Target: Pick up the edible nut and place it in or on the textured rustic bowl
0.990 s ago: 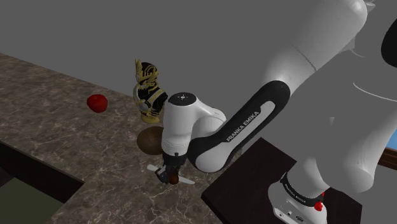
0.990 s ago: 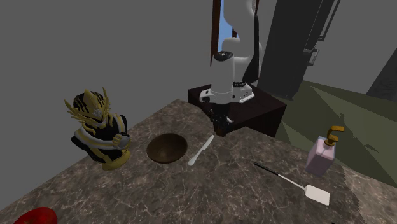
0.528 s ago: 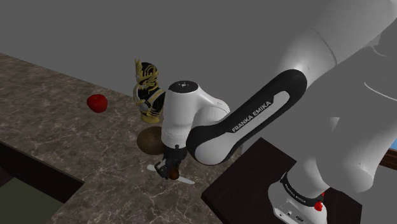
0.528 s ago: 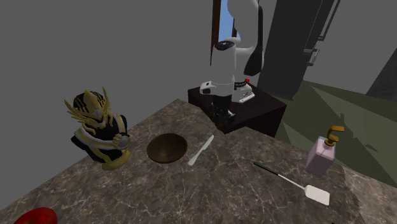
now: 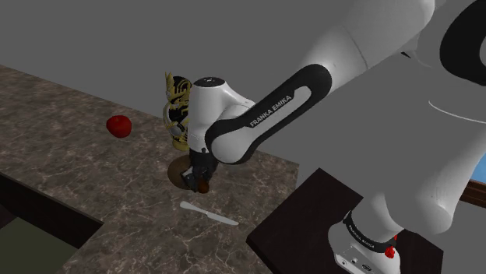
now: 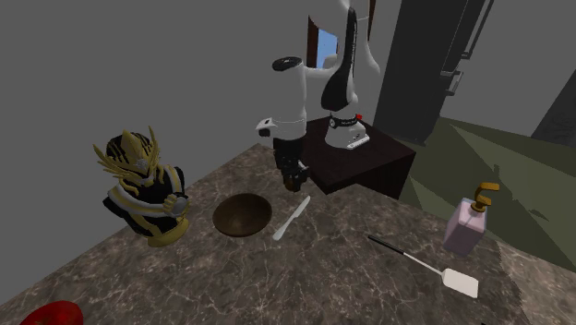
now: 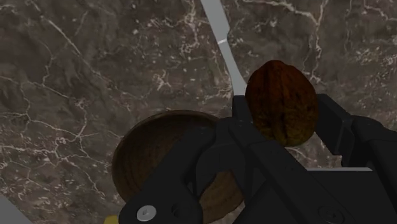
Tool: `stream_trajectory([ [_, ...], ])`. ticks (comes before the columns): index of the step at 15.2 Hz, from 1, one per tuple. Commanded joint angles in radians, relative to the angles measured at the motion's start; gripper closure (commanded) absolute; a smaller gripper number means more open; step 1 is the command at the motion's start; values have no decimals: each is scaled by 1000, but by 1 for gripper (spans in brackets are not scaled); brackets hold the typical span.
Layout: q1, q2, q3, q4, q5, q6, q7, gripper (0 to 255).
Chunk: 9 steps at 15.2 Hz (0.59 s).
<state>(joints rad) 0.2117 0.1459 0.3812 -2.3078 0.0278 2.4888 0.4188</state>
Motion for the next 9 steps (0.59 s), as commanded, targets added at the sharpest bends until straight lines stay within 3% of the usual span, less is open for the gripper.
stream_trajectory([
  [1, -19, 45, -21, 57, -19, -17, -29, 255],
  [9, -72, 232, -85, 346, -71, -132, -123, 255],
])
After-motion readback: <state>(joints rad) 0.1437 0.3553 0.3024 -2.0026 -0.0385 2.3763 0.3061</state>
